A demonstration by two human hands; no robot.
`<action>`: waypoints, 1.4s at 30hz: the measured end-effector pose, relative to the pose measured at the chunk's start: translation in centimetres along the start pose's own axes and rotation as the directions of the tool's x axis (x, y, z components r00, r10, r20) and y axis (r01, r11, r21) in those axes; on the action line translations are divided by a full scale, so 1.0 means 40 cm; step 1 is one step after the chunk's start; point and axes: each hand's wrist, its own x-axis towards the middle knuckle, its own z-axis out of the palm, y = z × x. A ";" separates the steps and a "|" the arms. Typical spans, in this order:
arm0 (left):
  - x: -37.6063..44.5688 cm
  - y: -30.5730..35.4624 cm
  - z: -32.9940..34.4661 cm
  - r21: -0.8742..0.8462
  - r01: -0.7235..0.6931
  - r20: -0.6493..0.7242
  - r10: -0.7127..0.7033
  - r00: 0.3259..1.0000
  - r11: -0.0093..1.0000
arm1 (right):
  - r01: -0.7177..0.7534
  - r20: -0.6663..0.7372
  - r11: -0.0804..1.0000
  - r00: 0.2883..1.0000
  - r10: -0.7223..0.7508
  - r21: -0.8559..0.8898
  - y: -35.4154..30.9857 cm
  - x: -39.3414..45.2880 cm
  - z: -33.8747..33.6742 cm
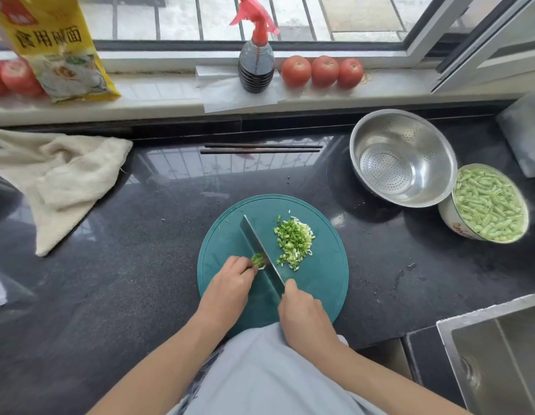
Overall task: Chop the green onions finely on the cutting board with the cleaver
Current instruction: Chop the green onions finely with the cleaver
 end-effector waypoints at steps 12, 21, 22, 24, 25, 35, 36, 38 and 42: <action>-0.029 0.004 0.000 0.069 -0.052 0.006 0.052 0.999 0.996 | -0.050 -0.143 0.996 0.988 0.060 0.067 -0.006 0.060 -0.005; -0.007 0.009 -0.001 -0.003 -0.012 -0.033 0.012 0.999 1.000 | 0.010 -0.025 0.998 1.000 -0.008 0.069 0.024 0.009 -0.015; -0.004 0.009 0.002 0.002 -0.010 -0.040 0.010 0.999 1.000 | 0.002 -0.010 0.998 1.000 -0.001 0.069 0.023 0.009 -0.013; -0.002 0.007 0.005 0.013 -0.012 -0.039 0.013 0.999 1.000 | -0.016 0.025 0.998 1.000 0.015 0.056 0.017 0.008 -0.005; -0.002 0.005 0.006 0.015 -0.017 -0.035 0.018 0.999 1.000 | -0.023 0.035 0.999 0.999 0.022 0.041 0.011 0.007 0.000; -0.020 -0.007 0.003 0.019 -0.043 0.008 0.043 0.999 0.999 | 0.036 -0.124 0.999 0.992 -0.034 0.015 -0.048 0.085 0.014; -0.025 -0.006 -0.001 0.004 -0.031 0.009 0.031 0.999 1.000 | 0.020 -0.126 1.000 0.992 -0.018 0.017 -0.034 0.077 0.014; -0.026 -0.002 -0.003 -0.014 -0.007 -0.005 0.007 1.000 1.000 | -0.029 -0.143 0.999 0.989 0.035 0.044 -0.001 0.067 0.001; 0.006 0.012 0.009 -0.009 -0.005 -0.015 0.005 1.000 1.000 | -0.044 -0.191 0.994 0.979 0.063 0.102 0.036 0.054 -0.036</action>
